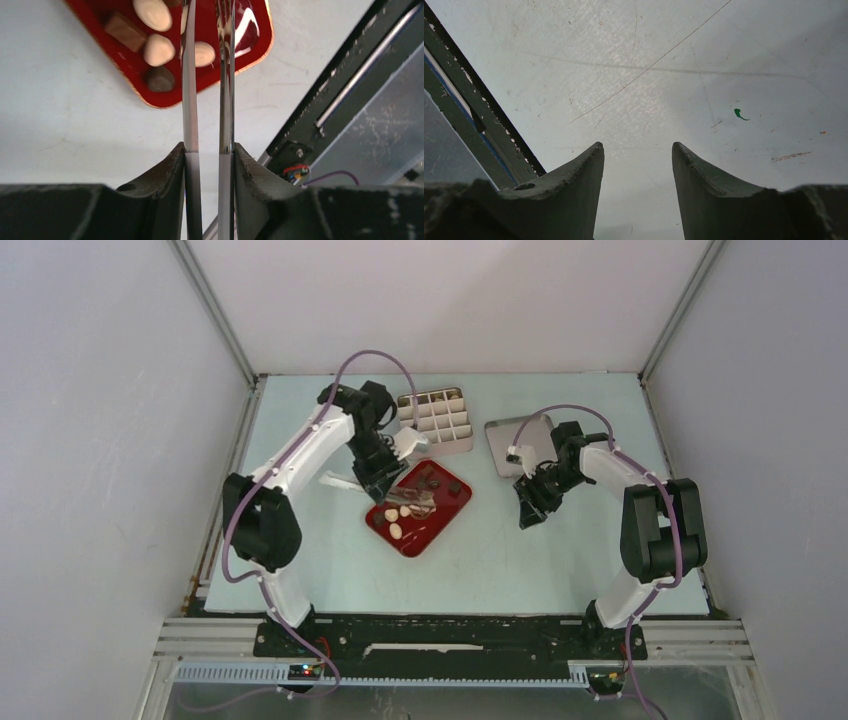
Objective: Pack the chocolate
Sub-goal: Pick up the fake chocolate from the plate, then place the fake chocolate in the packing box.
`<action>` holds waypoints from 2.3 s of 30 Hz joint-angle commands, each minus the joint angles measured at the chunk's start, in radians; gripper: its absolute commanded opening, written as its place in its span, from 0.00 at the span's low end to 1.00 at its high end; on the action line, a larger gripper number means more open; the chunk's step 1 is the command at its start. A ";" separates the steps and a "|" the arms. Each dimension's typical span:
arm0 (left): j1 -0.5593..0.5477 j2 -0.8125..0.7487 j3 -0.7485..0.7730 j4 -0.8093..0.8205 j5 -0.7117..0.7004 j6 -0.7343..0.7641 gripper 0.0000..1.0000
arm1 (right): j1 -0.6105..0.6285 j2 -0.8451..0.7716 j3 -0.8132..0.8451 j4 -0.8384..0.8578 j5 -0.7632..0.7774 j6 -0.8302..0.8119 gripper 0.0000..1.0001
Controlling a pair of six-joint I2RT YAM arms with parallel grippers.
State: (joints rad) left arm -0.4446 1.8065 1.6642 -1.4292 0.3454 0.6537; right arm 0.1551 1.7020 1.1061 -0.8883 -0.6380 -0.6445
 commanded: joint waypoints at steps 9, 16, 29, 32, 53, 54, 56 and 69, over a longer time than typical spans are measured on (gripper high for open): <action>0.072 0.005 0.162 0.439 -0.094 -0.388 0.18 | -0.001 0.009 0.037 -0.005 0.019 -0.012 0.56; 0.092 0.139 0.312 0.507 -0.232 -0.509 0.18 | -0.006 0.007 0.037 -0.006 0.024 -0.012 0.56; 0.156 0.241 0.397 0.478 -0.194 -0.585 0.20 | -0.018 0.011 0.037 -0.011 0.022 -0.020 0.56; 0.158 0.249 0.394 0.470 -0.172 -0.583 0.22 | -0.016 0.015 0.037 -0.012 0.024 -0.021 0.56; 0.158 0.265 0.381 0.437 -0.164 -0.573 0.27 | -0.014 0.015 0.035 -0.016 0.024 -0.023 0.57; 0.158 0.264 0.380 0.436 -0.167 -0.573 0.28 | -0.015 0.015 0.036 -0.015 0.024 -0.023 0.57; 0.158 0.263 0.379 0.434 -0.174 -0.573 0.32 | -0.015 0.016 0.035 -0.015 0.024 -0.023 0.57; 0.158 0.243 0.375 0.429 -0.187 -0.563 0.46 | -0.013 0.017 0.036 -0.018 0.023 -0.024 0.57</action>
State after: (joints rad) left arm -0.2874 2.0922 2.0151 -1.0080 0.1596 0.0868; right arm 0.1402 1.7077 1.1061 -0.8989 -0.6144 -0.6479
